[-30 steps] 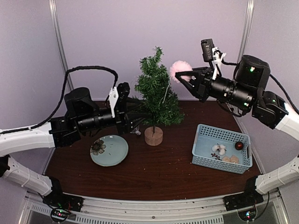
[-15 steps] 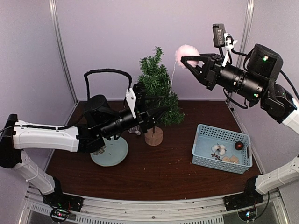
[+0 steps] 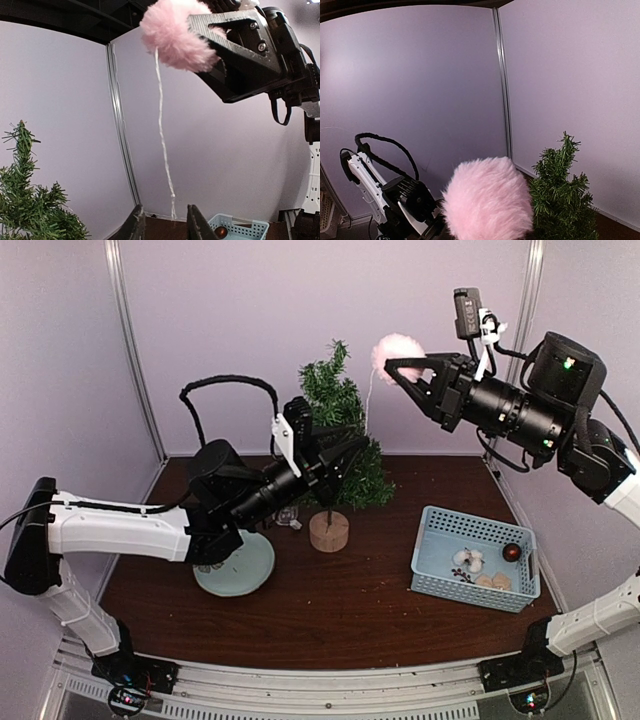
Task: Decorate the small christmas tree
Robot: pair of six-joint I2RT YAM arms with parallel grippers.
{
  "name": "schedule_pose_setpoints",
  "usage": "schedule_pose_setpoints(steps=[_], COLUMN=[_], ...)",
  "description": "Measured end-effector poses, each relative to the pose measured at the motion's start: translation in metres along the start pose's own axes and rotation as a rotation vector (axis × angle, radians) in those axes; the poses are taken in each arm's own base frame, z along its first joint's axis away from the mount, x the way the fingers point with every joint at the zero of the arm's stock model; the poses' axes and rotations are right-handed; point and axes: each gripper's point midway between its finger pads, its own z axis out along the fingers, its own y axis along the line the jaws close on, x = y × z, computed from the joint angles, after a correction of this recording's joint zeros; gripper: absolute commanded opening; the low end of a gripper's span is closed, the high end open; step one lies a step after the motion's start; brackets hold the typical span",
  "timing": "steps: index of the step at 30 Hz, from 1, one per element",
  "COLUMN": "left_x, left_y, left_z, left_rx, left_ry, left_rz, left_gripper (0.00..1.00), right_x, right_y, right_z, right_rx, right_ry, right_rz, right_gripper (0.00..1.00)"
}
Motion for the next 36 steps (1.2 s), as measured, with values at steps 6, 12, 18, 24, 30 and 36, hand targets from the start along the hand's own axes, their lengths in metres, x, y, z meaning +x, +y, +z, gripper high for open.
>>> schedule_pose_setpoints(steps=[6, 12, 18, 24, 30, 36], left_x=[0.002, -0.006, -0.006, -0.018, -0.043, -0.022], left_y=[0.0, 0.0, 0.001, 0.013, 0.036, 0.054], left_z=[0.002, 0.006, 0.004, -0.019, -0.045, -0.062], left_rx=[0.002, 0.001, -0.003, -0.06, -0.162, -0.271], left_ry=[-0.002, -0.027, -0.018, 0.064, 0.19, 0.415], left_rz=[-0.029, -0.049, -0.063, -0.071, -0.072, -0.101], left_gripper=[0.21, 0.04, 0.0, 0.0, 0.0, 0.0], right_x=[0.002, 0.003, 0.003, 0.013, 0.057, 0.116], right_y=[0.003, 0.006, 0.001, -0.015, -0.031, -0.046], right_z=[0.001, 0.002, 0.002, 0.004, 0.022, 0.036], right_rx=[-0.008, -0.012, 0.019, 0.11, 0.19, 0.259], right_ry=[0.005, 0.008, 0.004, 0.018, 0.09, 0.199], right_rz=[0.001, 0.003, 0.004, 0.004, 0.001, -0.008], right_gripper=[0.0, 0.0, 0.0, 0.0, 0.0, 0.0])
